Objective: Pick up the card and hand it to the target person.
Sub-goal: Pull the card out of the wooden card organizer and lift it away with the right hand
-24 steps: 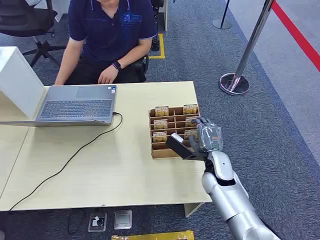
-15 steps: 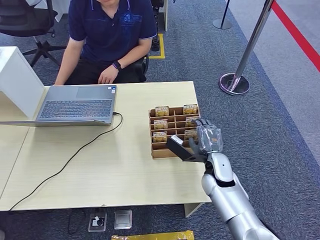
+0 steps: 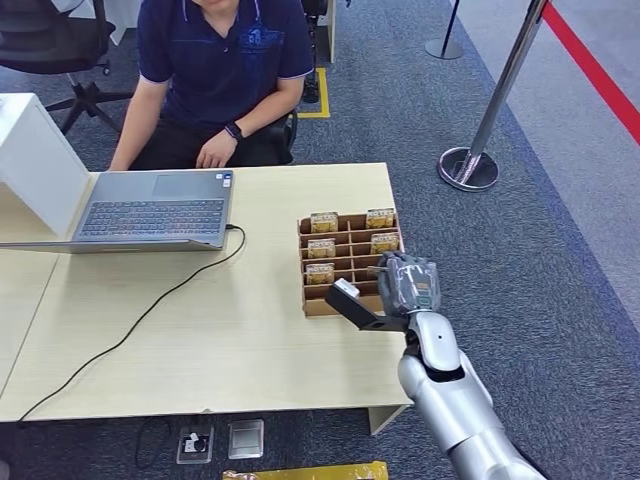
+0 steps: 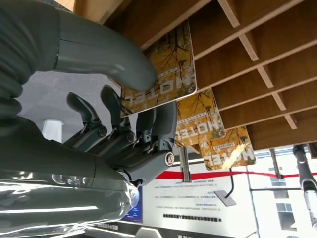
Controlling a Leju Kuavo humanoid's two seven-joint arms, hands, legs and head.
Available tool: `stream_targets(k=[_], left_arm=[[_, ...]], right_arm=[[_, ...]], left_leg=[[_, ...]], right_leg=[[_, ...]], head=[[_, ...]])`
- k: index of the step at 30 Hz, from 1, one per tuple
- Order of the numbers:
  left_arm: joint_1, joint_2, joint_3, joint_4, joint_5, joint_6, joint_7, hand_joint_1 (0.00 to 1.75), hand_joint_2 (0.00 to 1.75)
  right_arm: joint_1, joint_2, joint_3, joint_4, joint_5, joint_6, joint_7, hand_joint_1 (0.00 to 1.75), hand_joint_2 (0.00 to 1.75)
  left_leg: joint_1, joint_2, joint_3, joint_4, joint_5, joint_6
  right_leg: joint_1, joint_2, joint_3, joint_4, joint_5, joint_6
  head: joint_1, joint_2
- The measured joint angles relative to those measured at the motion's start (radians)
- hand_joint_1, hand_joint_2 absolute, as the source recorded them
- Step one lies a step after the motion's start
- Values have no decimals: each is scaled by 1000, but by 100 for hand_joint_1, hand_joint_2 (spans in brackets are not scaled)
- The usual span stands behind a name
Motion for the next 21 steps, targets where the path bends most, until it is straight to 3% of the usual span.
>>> stream_targets(k=[13, 21], left_arm=[[0, 0, 0, 0, 3, 5, -4, 0, 0], [1, 0, 5, 0, 17, 21, -24, 0, 0]], right_arm=[[-16, 10, -4, 15, -4, -38, -15, 175, 175], [-16, 4, -13, -192, -64, -93, -90, 175, 175]], left_leg=[[0, 0, 0, 0, 0, 0], [0, 0, 0, 0, 0, 0]], right_leg=[[0, 0, 0, 0, 0, 0], [0, 0, -1, 0, 0, 0]], head=[[0, 0], [0, 0]])
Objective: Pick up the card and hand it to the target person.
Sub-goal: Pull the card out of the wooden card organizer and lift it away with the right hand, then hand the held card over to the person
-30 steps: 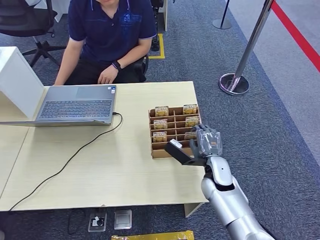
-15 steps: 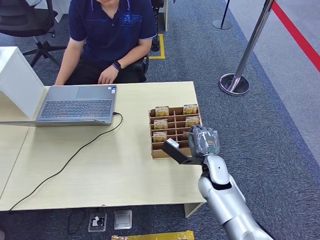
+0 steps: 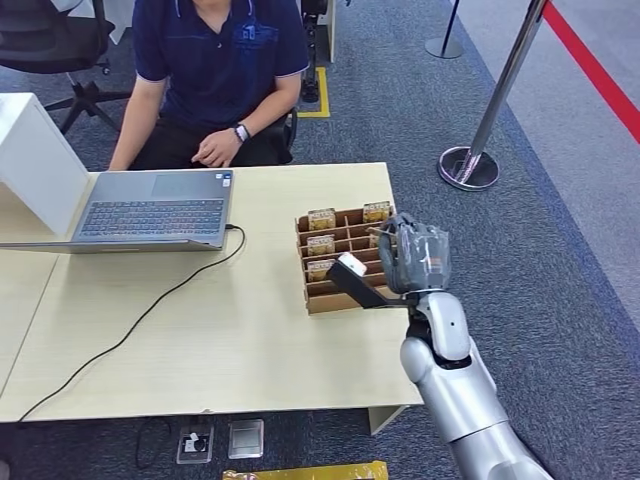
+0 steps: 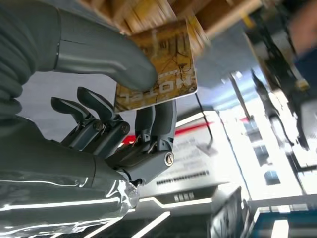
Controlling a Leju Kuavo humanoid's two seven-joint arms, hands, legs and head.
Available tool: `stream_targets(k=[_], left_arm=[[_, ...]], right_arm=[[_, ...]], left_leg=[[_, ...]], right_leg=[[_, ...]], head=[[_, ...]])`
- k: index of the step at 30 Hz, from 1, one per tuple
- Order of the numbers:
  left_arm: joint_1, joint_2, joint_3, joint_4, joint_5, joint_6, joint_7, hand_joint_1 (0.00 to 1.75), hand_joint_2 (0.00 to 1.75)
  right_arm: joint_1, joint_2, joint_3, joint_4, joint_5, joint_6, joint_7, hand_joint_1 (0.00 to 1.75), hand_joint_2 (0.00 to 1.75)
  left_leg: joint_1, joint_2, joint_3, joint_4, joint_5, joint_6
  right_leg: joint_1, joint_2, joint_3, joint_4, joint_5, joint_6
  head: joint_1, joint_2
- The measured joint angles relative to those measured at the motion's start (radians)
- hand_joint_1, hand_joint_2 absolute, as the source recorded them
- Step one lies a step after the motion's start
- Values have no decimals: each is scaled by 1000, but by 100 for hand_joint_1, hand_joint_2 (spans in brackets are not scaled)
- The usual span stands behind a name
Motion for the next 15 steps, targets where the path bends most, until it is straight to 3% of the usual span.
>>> stream_targets(k=[7, 11, 15], left_arm=[[-2, 0, 6, 0, 4, 9, -13, 0, 0], [-9, 0, 6, 0, -10, 10, -13, 0, 0], [-18, -2, 4, 0, -28, 10, -6, 0, 0]], right_arm=[[-82, 5, 16, -103, -96, 30, -65, 175, 175], [-204, 46, 42, 8, -152, 16, -89, 175, 175], [-336, 109, 51, 213, -245, -83, -155, 175, 175]], left_leg=[[0, 0, 0, 0, 1, -1], [0, 1, 0, 0, 2, -1], [0, 2, 0, 0, 3, -1]], right_leg=[[0, 0, 0, 1, 1, -1], [0, 1, 0, 1, 2, -2], [0, 1, 0, 2, 2, -2]], head=[[1, 0], [1, 0], [0, 0]])
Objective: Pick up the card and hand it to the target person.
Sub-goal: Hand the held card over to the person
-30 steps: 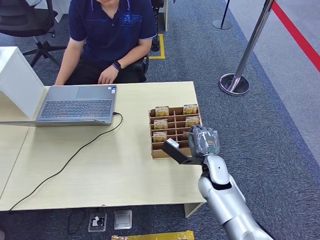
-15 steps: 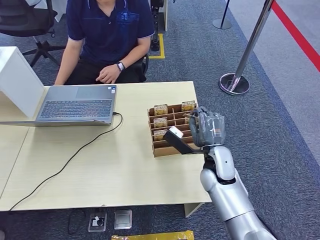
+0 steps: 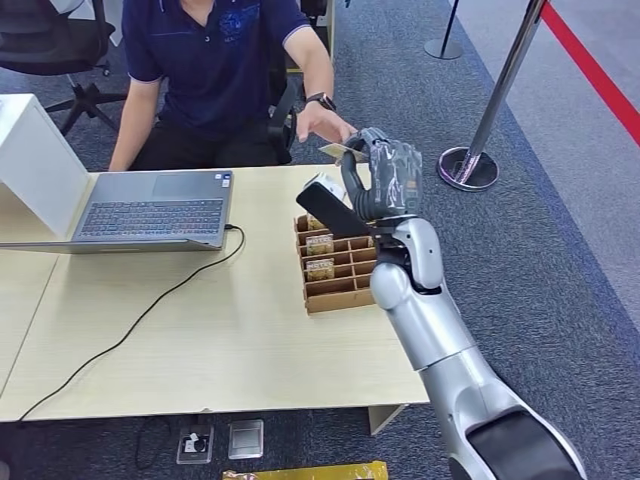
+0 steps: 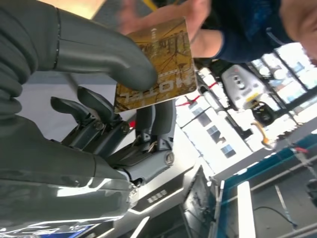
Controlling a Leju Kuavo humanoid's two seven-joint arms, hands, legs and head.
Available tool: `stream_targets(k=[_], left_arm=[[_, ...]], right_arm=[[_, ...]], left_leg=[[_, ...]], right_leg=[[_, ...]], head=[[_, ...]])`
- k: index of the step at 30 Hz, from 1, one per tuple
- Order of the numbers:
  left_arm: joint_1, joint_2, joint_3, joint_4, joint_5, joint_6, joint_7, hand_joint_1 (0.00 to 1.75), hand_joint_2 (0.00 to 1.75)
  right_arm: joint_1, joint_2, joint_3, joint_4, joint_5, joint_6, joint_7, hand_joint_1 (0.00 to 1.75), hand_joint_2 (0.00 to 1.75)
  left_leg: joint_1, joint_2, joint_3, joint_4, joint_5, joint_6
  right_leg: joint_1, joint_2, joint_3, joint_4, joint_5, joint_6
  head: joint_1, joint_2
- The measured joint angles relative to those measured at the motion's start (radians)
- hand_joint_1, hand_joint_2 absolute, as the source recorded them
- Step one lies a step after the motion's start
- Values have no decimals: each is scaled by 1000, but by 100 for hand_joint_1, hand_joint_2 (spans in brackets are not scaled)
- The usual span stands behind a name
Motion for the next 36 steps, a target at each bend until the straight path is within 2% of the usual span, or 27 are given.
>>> stream_targets(k=[4, 7, 9, 17, 25, 27, 29, 31, 34, 36], left_arm=[[-7, -4, -5, 0, -11, -5, 10, 0, 0], [-8, -7, -7, 0, -13, -4, 8, 0, 0], [-8, -8, -9, 0, -13, -2, 6, 0, 0], [-6, -12, -12, 0, -14, -1, 6, 0, 0], [-6, -13, -13, 2, -20, 0, 12, 0, 0], [-6, -13, -13, 2, -21, 0, 13, 0, 0], [-6, -13, -13, 2, -23, 0, 13, 0, 0], [-6, -13, -13, 2, -26, 1, 13, 0, 0], [-7, -13, -14, 2, -27, 1, 15, 0, 0], [-7, -13, -14, 2, -27, 1, 17, 0, 0]], right_arm=[[-108, 58, 0, 220, -24, -101, -44, 175, 175], [-145, 90, -5, 326, 9, -117, -83, 175, 175], [-153, 110, -21, 373, 77, -119, -87, 175, 175], [-155, 155, -133, 466, 280, -119, -67, 175, 175], [-154, 166, -215, 497, 350, -120, -54, 175, 175], [-154, 168, -226, 503, 355, -120, -48, 162, 175], [-154, 169, -233, 506, 362, -120, -44, 75, 175], [-154, 170, -237, 508, 363, -120, -44, 0, 175], [-156, 171, -248, 512, 319, -121, -70, 0, 175], [-161, 171, -254, 522, 238, -121, -119, 0, 175]], left_leg=[[0, 0, 0, 0, 0, 0], [0, 0, 0, 0, 0, 0], [0, 0, 0, 0, 0, 0], [0, -1, -1, 0, 0, 0], [0, -1, -1, 0, 0, 0], [0, -1, -1, 0, 0, 0], [0, -1, -1, 0, 0, 0], [0, -1, -1, 0, 0, 0], [0, -1, -1, 0, 0, 0], [0, -1, -1, 0, 0, 0]], right_leg=[[0, 0, 0, 0, 0, 0], [0, 0, -1, 0, 0, 0], [0, 0, -1, 0, 0, 0], [0, 0, -1, 0, 0, 0], [0, 0, -1, 0, 0, 0], [0, 0, -1, 0, 0, 0], [0, 0, -1, 0, 0, 0], [0, 0, -1, 0, 0, 0], [0, 0, -1, 0, 0, 0], [0, 0, -1, 0, 0, 0]], head=[[-1, 0], [0, 0], [0, 0], [0, 0], [0, 0], [-1, 0], [0, 0], [0, 0], [0, 0], [0, 0]])
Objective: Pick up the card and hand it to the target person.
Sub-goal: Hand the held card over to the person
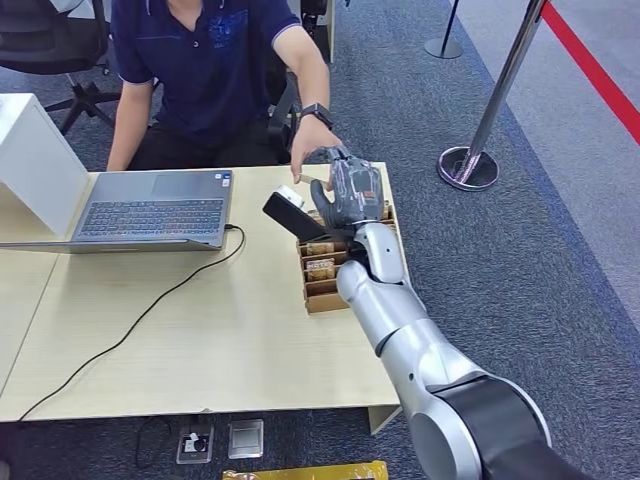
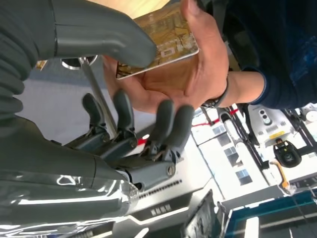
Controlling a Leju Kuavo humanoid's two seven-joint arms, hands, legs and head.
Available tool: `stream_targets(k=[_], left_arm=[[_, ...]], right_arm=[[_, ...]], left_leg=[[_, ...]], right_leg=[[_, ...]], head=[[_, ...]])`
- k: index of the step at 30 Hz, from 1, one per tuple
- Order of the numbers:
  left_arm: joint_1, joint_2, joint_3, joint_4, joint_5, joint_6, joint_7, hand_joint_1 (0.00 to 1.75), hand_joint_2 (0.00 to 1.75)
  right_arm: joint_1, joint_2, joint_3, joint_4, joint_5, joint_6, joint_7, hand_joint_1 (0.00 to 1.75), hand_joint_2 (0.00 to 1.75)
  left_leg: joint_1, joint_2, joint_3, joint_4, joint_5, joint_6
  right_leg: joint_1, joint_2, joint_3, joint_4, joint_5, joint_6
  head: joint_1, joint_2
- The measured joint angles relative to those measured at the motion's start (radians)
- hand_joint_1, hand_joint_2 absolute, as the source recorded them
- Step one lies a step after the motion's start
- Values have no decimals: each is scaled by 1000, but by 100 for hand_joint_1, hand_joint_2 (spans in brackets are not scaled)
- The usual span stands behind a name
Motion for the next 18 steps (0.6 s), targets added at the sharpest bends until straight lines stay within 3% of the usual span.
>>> stream_targets(k=[3, 7, 10, 13, 18], left_arm=[[0, 0, 0, 0, 7, 0, 0, 0, 0], [3, 0, 4, 0, 29, -2, -8, 0, 0], [10, 0, 14, 0, 44, -6, -10, 0, 0], [18, 0, 22, 0, 54, -3, -8, 0, 0], [33, 0, 31, 0, 55, 2, 7, 0, 0]], right_arm=[[-14, 0, -3, 23, -210, 26, -131, 0, 175], [37, -25, 5, -81, -620, 243, -301, 0, 175], [186, -103, 25, -343, -944, 436, -313, 0, 175], [357, -189, 9, -578, -1178, 539, -337, 0, 175], [677, -314, -160, -912, -1570, 770, -364, 0, 175]], left_leg=[[0, 0, 0, 0, 0, 0], [0, -1, 1, 0, 0, 0], [0, -4, 0, 1, 0, 0], [0, -4, -1, 1, -2, 2], [0, -6, -1, 1, -6, 3]], right_leg=[[0, 0, 0, 0, 0, 0], [0, -1, 0, -1, 0, 0], [0, -4, 0, -2, 0, 0], [0, -4, 1, -4, -1, 1], [0, -6, 2, -6, -3, 4]], head=[[0, 0], [-1, 0], [-1, 0], [2, 0], [2, 0]])
